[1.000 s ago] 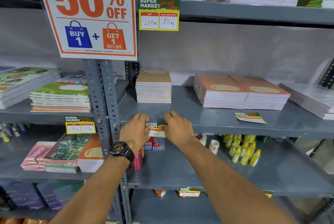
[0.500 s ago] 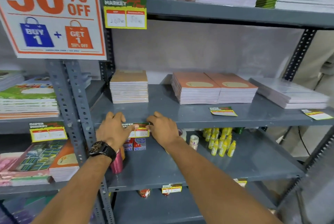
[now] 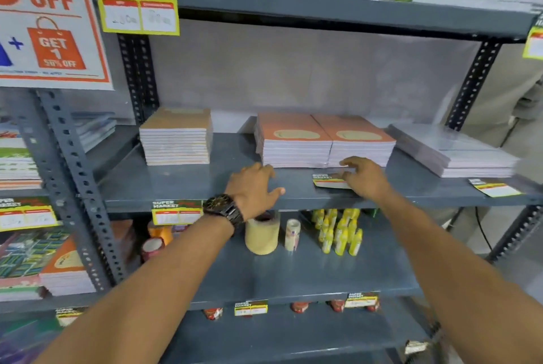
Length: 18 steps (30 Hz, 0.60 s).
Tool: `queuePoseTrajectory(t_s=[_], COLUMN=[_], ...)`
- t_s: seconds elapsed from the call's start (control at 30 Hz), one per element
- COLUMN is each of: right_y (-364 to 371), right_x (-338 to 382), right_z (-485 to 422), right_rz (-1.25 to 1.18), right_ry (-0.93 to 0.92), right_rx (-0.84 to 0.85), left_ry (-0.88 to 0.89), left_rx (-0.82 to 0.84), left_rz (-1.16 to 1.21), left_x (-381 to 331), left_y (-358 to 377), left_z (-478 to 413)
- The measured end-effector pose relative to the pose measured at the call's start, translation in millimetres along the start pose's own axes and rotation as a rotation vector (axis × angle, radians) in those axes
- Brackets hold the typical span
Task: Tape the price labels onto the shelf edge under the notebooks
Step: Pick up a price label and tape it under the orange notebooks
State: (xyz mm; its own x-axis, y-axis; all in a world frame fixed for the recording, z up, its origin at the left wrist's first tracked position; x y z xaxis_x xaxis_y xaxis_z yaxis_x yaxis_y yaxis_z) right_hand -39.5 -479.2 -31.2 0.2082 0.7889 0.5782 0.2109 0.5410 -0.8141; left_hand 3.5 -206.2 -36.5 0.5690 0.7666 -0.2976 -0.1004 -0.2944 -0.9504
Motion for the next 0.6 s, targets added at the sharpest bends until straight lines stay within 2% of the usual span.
queuePoseTrajectory(t_s=[0.1,0.2,0.3,0.37,0.47,0.6], right_y=[-6,-9,-13,-11,-13,-21], right_x=[-26,-31,-30,-25,-24,-17], right_z=[-16,-31,-46,-54,-61,-50], right_rz=[0.064,0.103,0.085,0.078,-0.095,-0.29], right_ry=[0.029,-0.048,-0.13,-0.187,-0.246,-0.3], right_rx=[0.186,0.276,0.332,0.37,0.416,0.468], left_ry=[-0.014,-0.051,-0.092,-0.123,-0.155,-0.175], left_rx=[0.172,0.236,0.195,0.183,0.134,-0.02], left_rz=[0.147,0.058,-0.02,0.013,0.139,0.434], left_x=[-38,-72,-102,-107,-109,-112], left_y=[21,35,43,47,53,50], left_z=[-35,-57,-71,-77,-86,-90])
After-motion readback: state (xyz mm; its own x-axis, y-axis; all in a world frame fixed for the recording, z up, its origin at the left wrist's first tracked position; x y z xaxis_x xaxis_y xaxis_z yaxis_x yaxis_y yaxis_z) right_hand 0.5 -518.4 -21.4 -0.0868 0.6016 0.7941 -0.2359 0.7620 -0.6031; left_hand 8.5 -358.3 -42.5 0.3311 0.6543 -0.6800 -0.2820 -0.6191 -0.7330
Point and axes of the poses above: each hand's wrist, its own z-axis away from the middle knuckle, its own y-axis out of the palm, x = y × z, the point moved 4 cm from there along -z, towards the middle knuckle, and after that the axes turned 13 degrees about x, right-handed, at the moved point
